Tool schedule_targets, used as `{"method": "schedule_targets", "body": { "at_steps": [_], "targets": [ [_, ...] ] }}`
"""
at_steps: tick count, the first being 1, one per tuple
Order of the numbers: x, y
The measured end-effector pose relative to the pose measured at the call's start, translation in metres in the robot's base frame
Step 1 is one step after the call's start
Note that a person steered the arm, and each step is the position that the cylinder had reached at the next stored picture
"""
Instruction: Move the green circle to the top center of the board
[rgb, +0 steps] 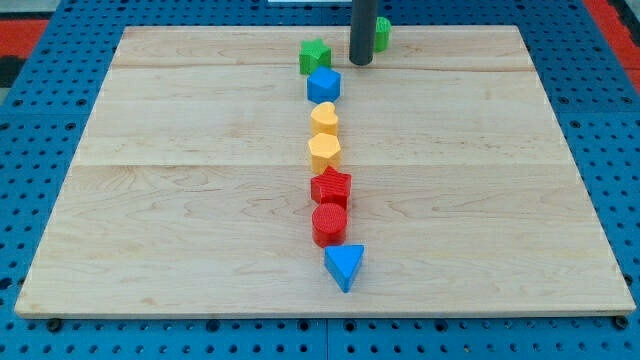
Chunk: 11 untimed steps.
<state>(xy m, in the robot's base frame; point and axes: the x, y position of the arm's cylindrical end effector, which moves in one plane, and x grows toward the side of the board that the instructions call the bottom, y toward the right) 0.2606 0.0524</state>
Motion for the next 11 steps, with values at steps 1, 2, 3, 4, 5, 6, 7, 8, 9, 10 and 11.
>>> {"method": "schedule_targets", "body": {
  "at_steps": [1,2,3,4,5,6,7,8,9,10,11],
  "targets": [
    [0.003,0.013],
    [-0.004,0.06],
    [-0.017,0.108],
    [-0.054,0.115],
    [-0.057,0.082],
    [-0.044,0.043],
    [-0.05,0.022],
    [-0.058,0.018],
    [-0.062,0.037],
    [-0.068,0.032],
    [-0.069,0.014]
  ]
}}
